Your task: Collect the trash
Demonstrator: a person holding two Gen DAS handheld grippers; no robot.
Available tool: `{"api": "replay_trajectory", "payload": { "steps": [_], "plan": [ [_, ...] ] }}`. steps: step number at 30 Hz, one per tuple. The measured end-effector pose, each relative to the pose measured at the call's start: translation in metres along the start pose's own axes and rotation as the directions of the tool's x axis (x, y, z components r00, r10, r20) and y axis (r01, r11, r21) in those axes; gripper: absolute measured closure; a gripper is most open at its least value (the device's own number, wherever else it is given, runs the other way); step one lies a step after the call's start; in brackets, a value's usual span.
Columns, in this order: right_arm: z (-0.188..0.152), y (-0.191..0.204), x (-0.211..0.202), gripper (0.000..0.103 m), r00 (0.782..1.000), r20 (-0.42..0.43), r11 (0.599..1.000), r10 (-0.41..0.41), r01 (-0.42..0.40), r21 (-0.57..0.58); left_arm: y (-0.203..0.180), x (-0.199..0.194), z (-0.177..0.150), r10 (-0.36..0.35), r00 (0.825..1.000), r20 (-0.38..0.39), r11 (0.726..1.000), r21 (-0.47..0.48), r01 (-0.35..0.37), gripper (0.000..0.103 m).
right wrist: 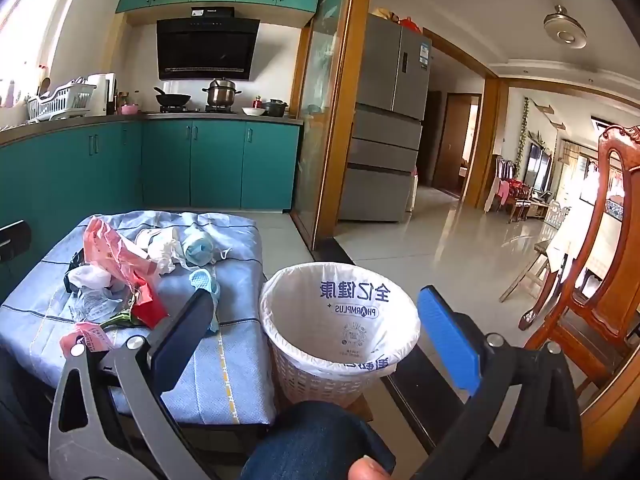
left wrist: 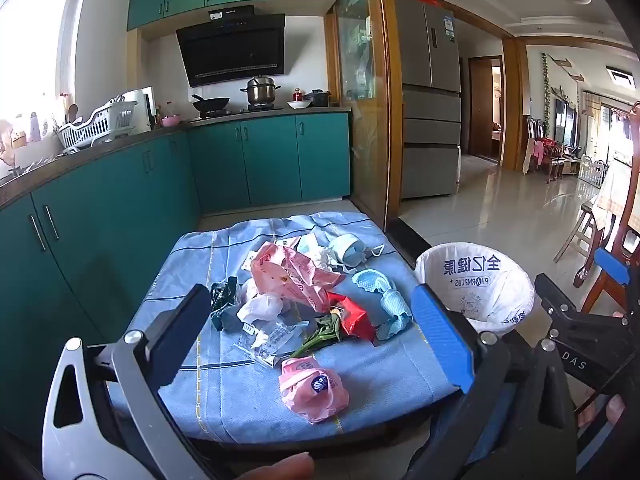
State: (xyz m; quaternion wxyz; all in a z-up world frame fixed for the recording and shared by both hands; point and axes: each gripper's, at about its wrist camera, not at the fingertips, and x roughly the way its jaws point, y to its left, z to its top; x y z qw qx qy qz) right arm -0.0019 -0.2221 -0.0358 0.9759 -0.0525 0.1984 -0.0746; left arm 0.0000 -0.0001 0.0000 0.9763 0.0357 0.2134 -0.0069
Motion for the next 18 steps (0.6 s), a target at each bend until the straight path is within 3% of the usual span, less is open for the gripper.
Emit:
{"api": "replay_trajectory", "payload": {
  "steps": [18],
  "plan": [
    [0.009,0.007,-0.001,0.003,1.000,0.008,1.000,0.015,-0.015,-0.009,0.004,0.006,-0.002,0.002,1.000,-0.013,1.000,-0.001,-0.002,0.003]
  ]
}}
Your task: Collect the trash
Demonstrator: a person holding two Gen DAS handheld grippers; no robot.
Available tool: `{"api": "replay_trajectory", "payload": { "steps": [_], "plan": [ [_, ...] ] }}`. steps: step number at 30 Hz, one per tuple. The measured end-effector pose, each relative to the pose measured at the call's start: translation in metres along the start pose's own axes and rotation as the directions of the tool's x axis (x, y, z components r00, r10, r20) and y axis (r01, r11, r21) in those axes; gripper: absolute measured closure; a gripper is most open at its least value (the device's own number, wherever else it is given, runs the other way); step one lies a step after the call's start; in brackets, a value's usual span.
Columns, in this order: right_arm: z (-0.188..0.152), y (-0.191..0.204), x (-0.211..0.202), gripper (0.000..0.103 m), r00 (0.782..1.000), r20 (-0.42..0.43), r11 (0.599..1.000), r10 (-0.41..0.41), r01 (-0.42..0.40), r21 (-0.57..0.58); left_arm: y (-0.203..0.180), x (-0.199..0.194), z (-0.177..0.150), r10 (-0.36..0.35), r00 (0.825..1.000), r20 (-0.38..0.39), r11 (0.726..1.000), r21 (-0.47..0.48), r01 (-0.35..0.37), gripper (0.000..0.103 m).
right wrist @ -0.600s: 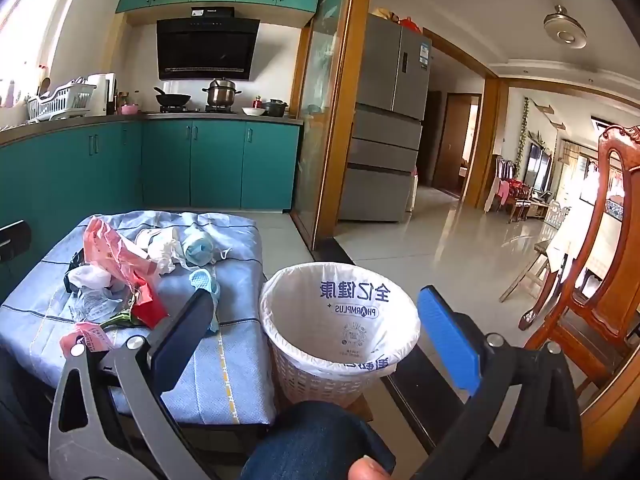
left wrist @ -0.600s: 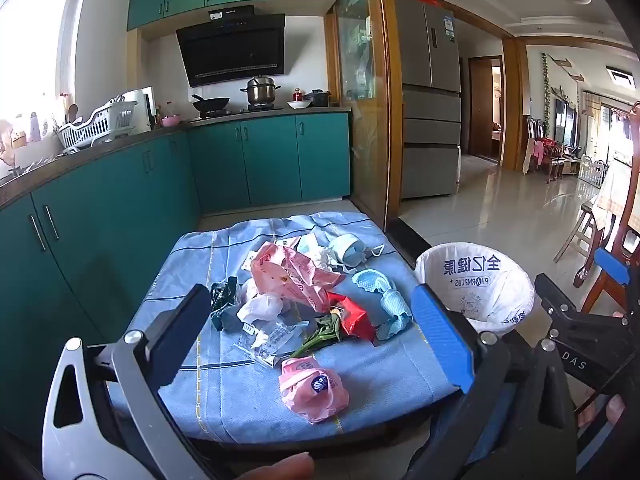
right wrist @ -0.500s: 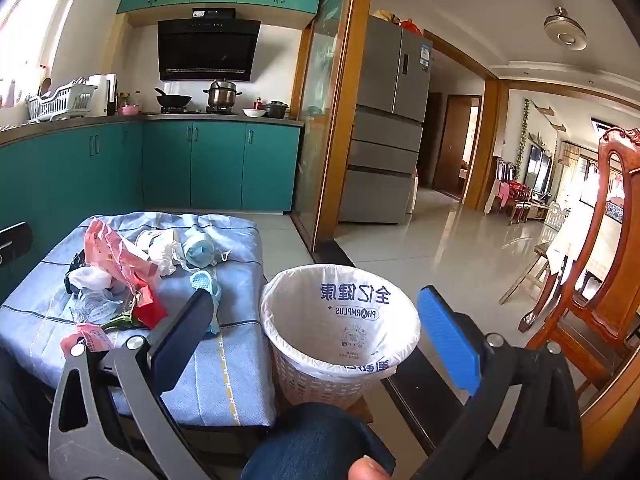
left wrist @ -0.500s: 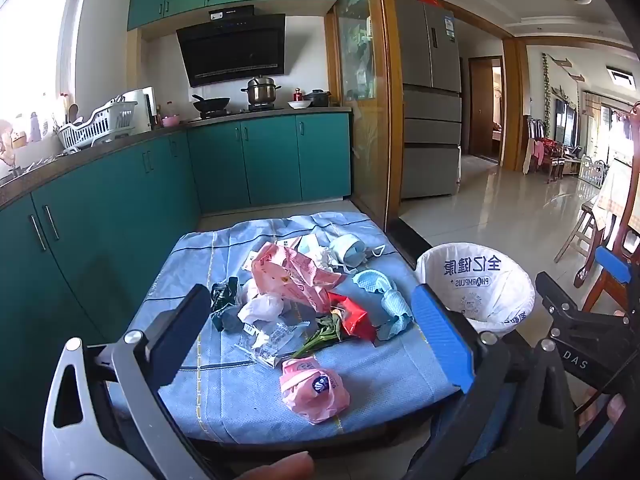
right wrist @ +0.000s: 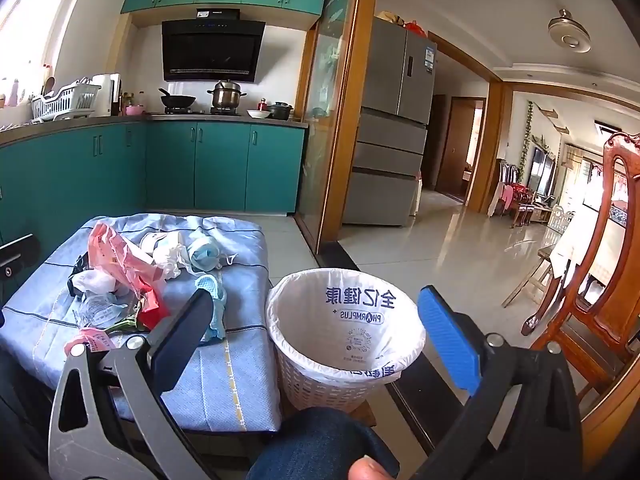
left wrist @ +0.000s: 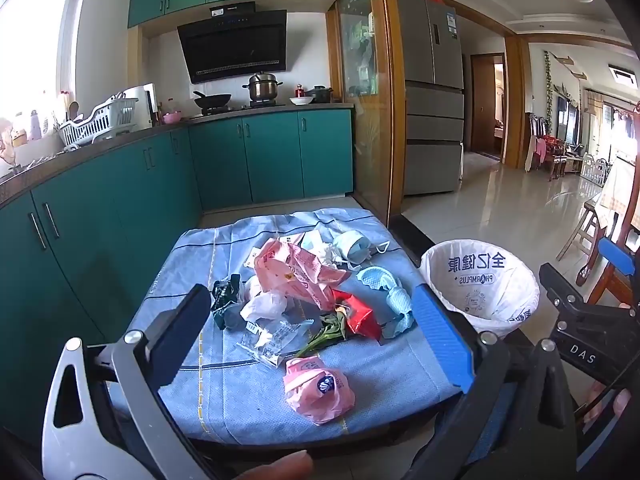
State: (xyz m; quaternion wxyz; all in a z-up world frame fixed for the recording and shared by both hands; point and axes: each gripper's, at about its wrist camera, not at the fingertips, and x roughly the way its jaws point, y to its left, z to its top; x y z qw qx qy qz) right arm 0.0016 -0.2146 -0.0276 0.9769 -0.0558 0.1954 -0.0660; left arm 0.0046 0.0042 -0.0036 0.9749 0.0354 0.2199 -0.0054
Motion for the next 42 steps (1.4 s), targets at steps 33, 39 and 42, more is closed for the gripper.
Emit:
{"api": "replay_trajectory", "payload": {
  "steps": [33,39,42],
  "plan": [
    [0.0023,0.0078,0.0063,0.003,1.000,0.014,1.000,0.023,-0.023,-0.001,0.0089,0.0105,-0.0036,0.013,1.000,-0.018,1.000,-0.018,-0.013,0.003],
    [0.0024,0.0085,0.0069,0.003,1.000,0.013,1.000,0.022,-0.022,-0.001,0.0093,0.0115,-0.0039,0.011,1.000,-0.022,1.000,-0.017,-0.011,0.003],
    [0.0022,0.0084,0.0070,0.003,1.000,0.013,1.000,0.023,-0.023,-0.001,0.0090,0.0128,-0.0049,0.010,1.000,-0.024,1.000,-0.017,-0.011,0.003]
  ]
}}
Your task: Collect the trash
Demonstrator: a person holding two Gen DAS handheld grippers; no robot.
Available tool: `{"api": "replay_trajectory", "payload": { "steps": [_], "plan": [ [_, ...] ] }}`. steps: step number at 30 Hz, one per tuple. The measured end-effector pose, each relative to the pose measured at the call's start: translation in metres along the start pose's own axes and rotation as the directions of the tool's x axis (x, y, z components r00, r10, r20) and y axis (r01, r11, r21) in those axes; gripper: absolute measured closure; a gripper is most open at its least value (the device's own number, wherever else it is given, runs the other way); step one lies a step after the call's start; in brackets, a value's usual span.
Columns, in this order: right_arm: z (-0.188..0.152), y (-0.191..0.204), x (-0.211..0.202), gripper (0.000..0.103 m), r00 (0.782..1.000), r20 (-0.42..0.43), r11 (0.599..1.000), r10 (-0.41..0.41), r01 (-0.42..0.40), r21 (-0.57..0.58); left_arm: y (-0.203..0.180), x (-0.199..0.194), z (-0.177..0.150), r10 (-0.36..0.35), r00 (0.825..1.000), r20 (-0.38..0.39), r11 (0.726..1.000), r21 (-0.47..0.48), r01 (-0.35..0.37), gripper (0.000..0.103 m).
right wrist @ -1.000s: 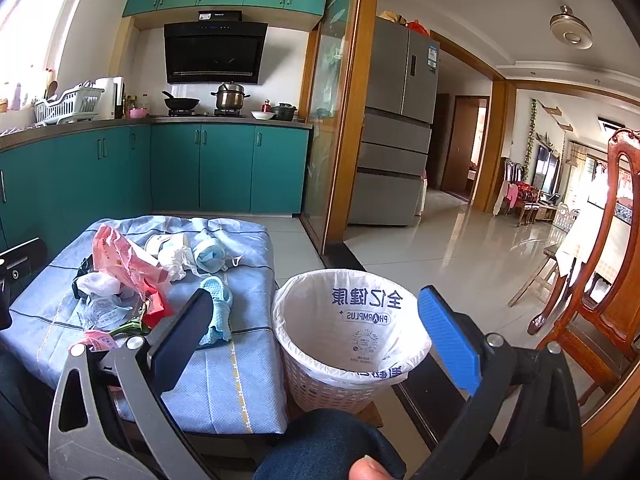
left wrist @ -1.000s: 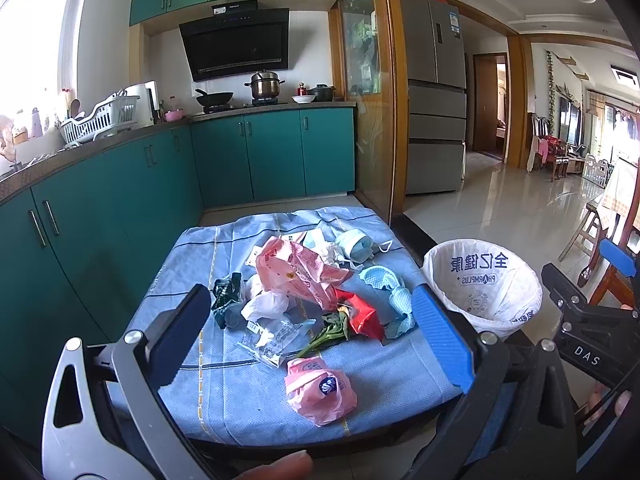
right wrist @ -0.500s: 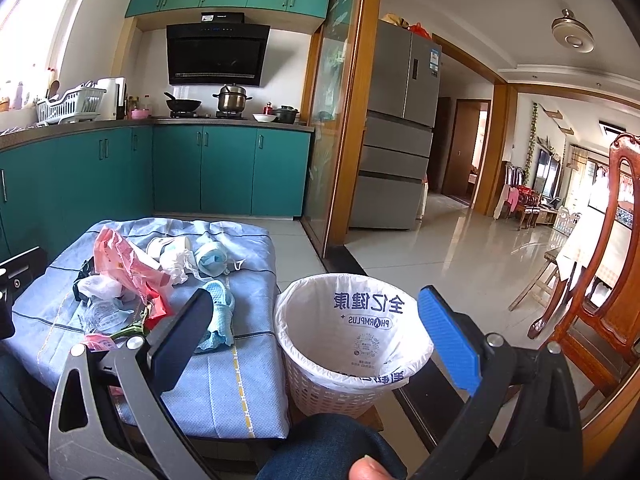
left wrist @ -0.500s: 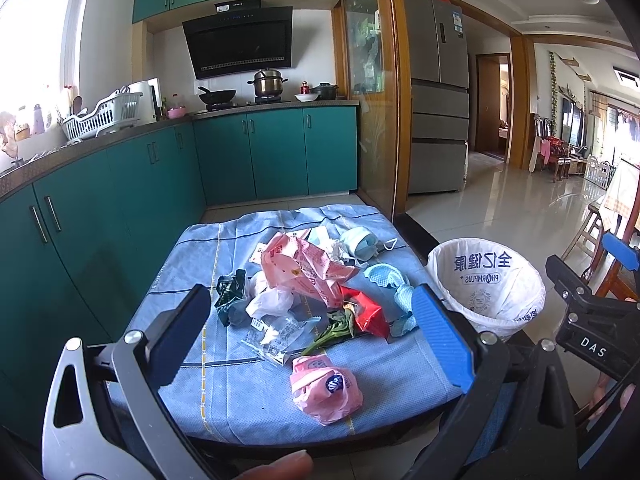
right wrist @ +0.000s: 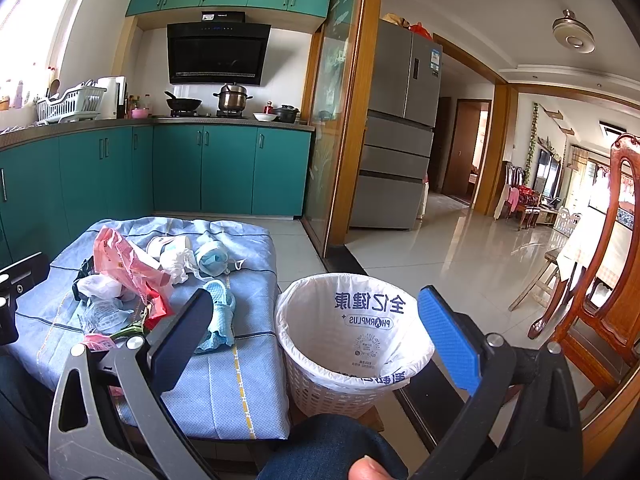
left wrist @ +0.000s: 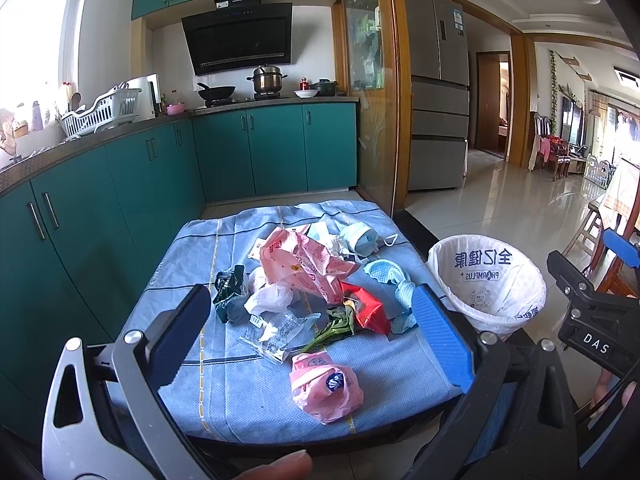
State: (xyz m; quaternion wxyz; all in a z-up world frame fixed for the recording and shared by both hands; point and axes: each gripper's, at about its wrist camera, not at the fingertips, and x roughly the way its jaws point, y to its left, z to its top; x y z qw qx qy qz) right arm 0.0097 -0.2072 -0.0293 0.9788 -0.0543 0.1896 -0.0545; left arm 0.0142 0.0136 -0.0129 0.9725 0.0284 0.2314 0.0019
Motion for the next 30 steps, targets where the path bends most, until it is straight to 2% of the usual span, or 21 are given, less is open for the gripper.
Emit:
{"api": "replay_trajectory", "payload": {
  "steps": [30],
  "plan": [
    [-0.0026,-0.0005,0.0064,0.003,1.000,-0.009,1.000,-0.003,0.003,0.004,-0.0041,0.0072,-0.0038,-0.006,1.000,-0.011,1.000,0.009,0.006,0.003]
  ]
}}
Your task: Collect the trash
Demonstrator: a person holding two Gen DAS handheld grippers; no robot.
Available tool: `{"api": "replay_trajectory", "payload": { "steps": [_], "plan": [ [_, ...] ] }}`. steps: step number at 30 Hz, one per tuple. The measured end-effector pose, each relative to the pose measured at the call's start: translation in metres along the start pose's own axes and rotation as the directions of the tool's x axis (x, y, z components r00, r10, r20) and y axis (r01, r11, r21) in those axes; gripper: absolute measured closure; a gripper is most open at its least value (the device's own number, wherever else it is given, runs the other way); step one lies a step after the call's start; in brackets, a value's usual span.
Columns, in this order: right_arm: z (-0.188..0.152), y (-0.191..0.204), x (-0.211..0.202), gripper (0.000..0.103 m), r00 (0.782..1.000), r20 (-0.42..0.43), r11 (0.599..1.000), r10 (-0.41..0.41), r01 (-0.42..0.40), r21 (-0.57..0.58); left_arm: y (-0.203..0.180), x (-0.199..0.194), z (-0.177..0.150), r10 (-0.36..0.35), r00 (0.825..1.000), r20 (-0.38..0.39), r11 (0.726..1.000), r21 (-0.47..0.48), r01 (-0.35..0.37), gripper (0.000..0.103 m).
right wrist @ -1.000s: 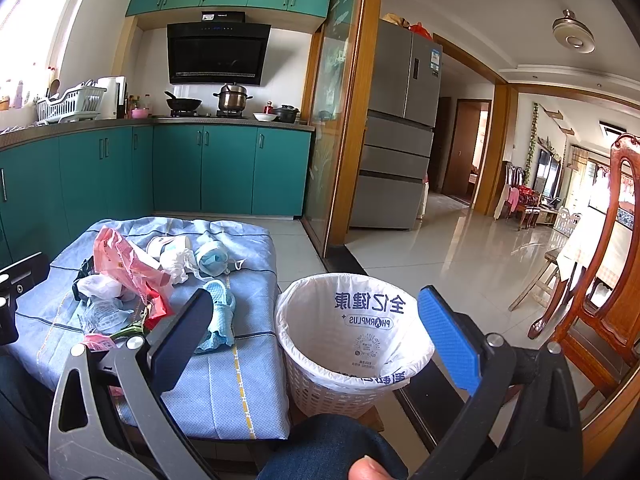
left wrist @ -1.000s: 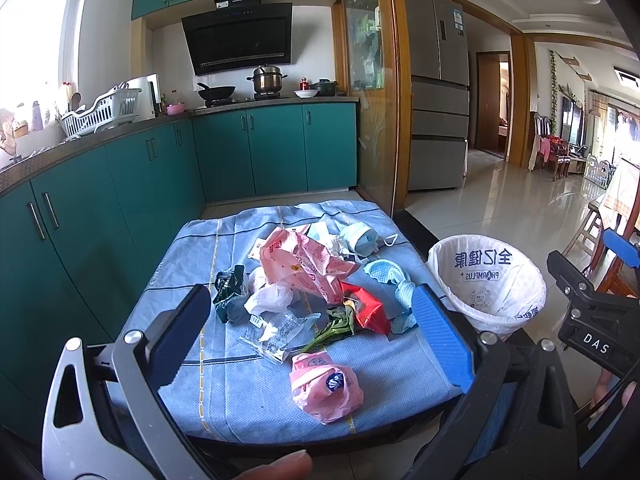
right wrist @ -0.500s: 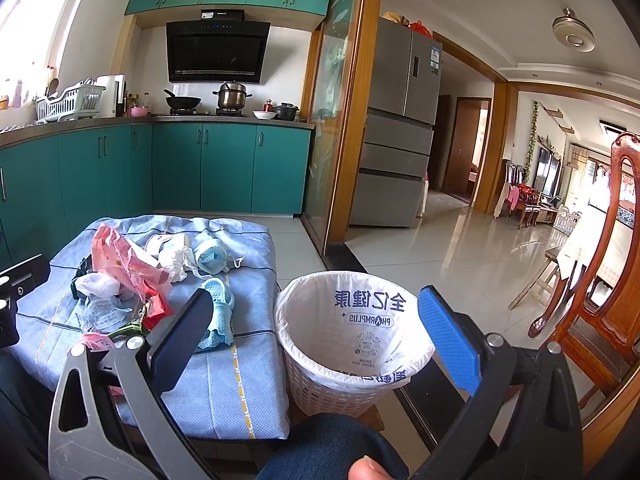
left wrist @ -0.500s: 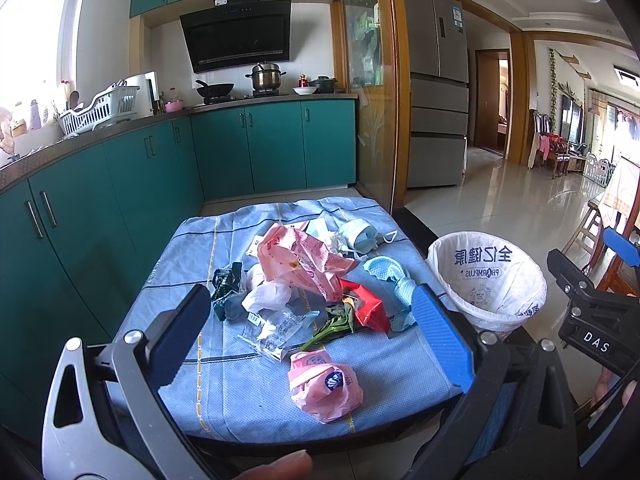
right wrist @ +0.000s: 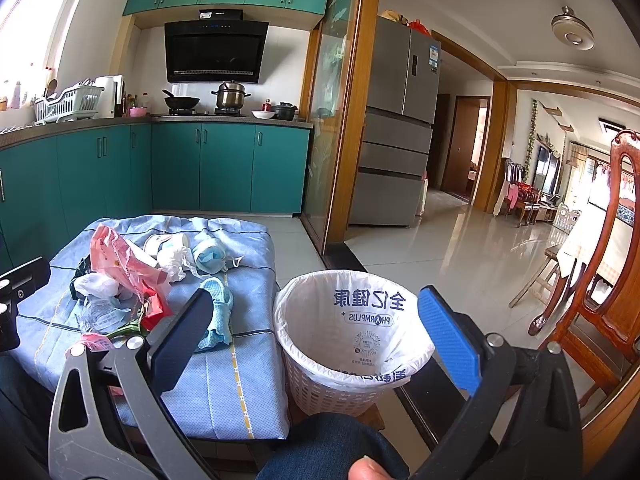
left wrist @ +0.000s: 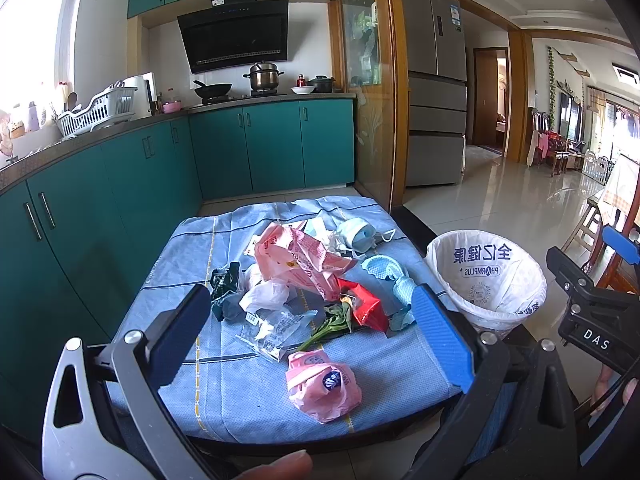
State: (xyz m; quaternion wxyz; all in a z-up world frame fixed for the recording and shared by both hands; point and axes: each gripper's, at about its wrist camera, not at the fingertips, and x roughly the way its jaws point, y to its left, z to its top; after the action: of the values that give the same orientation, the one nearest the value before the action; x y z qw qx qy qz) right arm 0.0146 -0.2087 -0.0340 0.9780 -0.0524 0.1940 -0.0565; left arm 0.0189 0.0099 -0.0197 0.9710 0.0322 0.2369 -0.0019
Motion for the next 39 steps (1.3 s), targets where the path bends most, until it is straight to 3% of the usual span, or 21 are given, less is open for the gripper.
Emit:
{"api": "replay_trajectory", "payload": {
  "steps": [39],
  "plan": [
    [-0.0038,0.0013,0.0038,0.003,1.000,-0.007,1.000,0.000,0.000,-0.008,-0.0014,0.0078,-0.0016,-0.001,1.000,-0.011,1.000,0.000,0.001,0.003]
  ]
}}
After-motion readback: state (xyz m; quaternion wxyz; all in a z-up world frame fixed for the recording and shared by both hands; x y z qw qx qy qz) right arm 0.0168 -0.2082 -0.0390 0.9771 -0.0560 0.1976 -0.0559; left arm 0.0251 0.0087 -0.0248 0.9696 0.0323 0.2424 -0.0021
